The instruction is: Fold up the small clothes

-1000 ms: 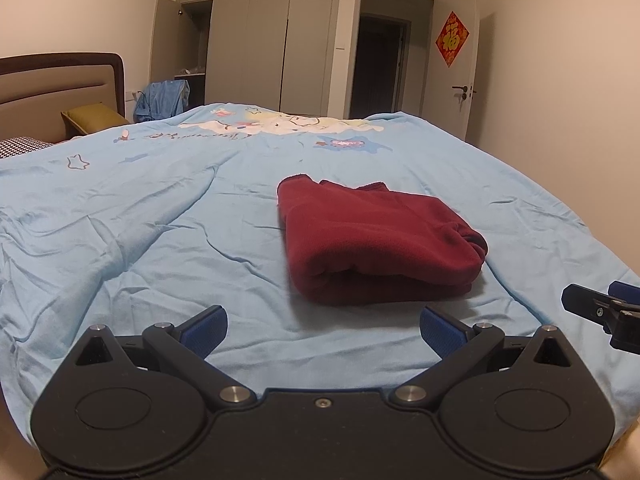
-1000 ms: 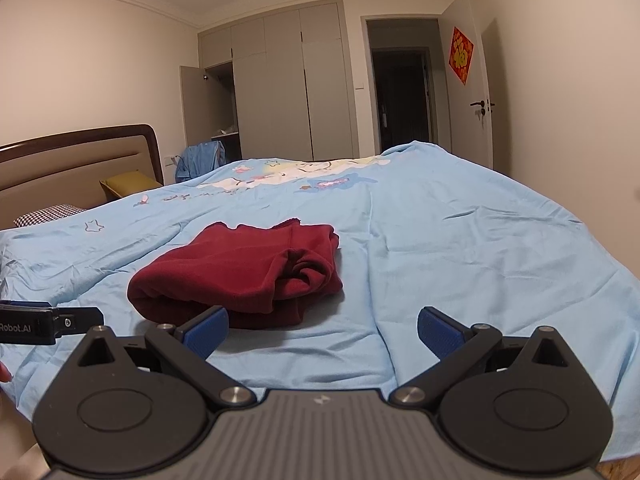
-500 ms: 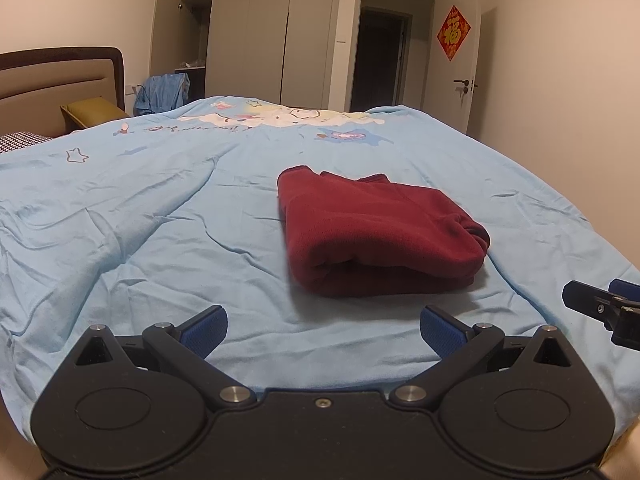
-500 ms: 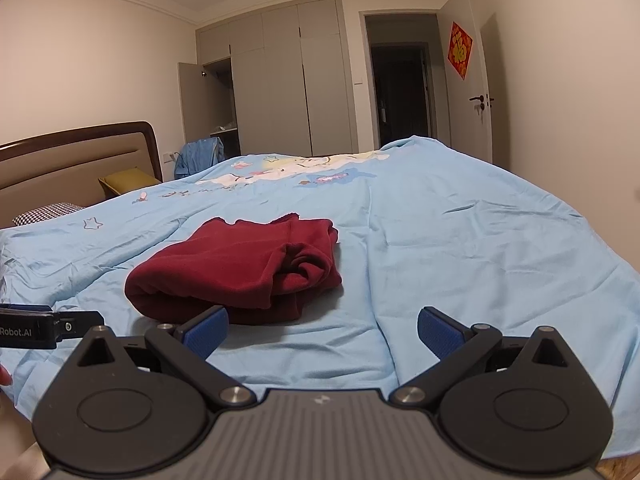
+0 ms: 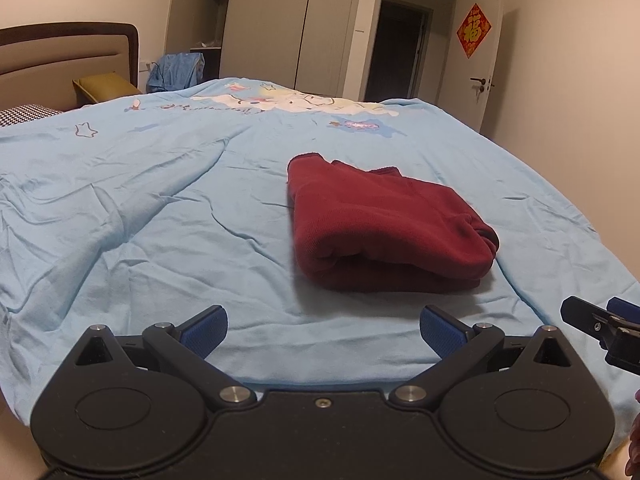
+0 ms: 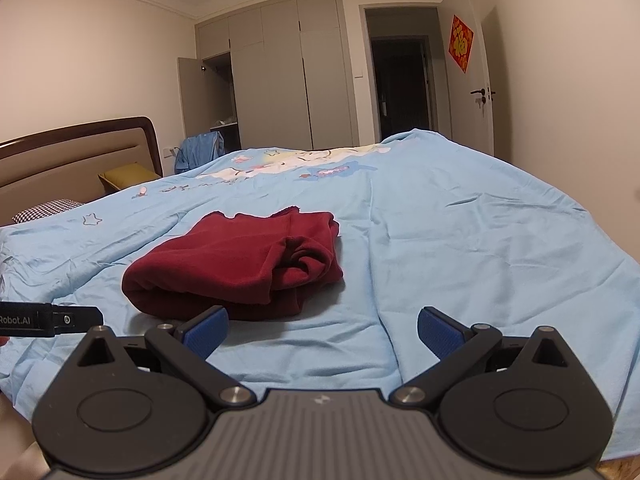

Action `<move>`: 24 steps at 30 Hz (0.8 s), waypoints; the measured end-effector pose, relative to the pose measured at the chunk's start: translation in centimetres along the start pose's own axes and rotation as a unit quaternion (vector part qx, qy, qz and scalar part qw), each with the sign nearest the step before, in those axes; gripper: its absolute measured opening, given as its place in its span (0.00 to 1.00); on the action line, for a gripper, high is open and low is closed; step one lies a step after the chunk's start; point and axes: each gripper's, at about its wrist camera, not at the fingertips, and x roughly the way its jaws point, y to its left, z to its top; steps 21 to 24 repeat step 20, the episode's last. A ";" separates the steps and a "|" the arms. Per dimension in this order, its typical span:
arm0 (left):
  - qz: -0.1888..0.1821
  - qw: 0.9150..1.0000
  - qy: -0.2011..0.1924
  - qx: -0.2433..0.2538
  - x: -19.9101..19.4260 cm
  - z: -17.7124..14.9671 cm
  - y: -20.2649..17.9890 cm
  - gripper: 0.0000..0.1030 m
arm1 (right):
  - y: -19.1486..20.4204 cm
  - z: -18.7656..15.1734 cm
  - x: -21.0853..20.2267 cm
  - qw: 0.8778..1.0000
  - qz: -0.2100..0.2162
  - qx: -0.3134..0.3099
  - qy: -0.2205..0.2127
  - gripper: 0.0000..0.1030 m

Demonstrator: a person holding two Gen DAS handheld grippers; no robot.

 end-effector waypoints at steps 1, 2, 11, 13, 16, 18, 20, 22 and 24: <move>-0.001 1.000 0.000 -0.001 0.0 0.0 0.0 0.99 | 0.0 0.0 0.1 1.000 0.000 0.000 0.001 1.00; -0.001 1.000 0.000 0.000 0.1 0.0 -0.1 0.99 | 0.0 0.0 0.2 1.000 0.000 0.001 0.002 1.00; -0.002 1.000 0.008 0.008 0.7 0.1 -0.6 0.99 | 0.0 0.1 0.8 1.000 0.001 0.001 0.009 1.00; -0.002 1.000 0.010 0.009 0.9 0.2 -0.6 0.99 | -0.1 0.1 0.9 1.000 0.002 0.002 0.011 1.00; -0.004 1.000 0.013 0.010 1.1 0.2 -0.6 0.99 | -0.2 0.1 1.3 1.000 0.005 0.004 0.014 1.00; -0.003 1.000 0.015 0.010 1.3 0.2 -0.7 0.99 | -0.3 0.0 1.5 1.000 0.006 0.005 0.017 1.00; -0.003 1.000 0.020 0.009 1.5 0.3 -0.7 0.99 | -0.4 0.0 1.7 1.000 0.007 0.008 0.022 1.00; -0.003 1.000 0.020 0.009 1.5 0.3 -0.7 0.99 | -0.4 0.0 1.7 1.000 0.007 0.008 0.022 1.00; -0.003 1.000 0.020 0.009 1.5 0.3 -0.7 0.99 | -0.4 0.0 1.7 1.000 0.007 0.008 0.022 1.00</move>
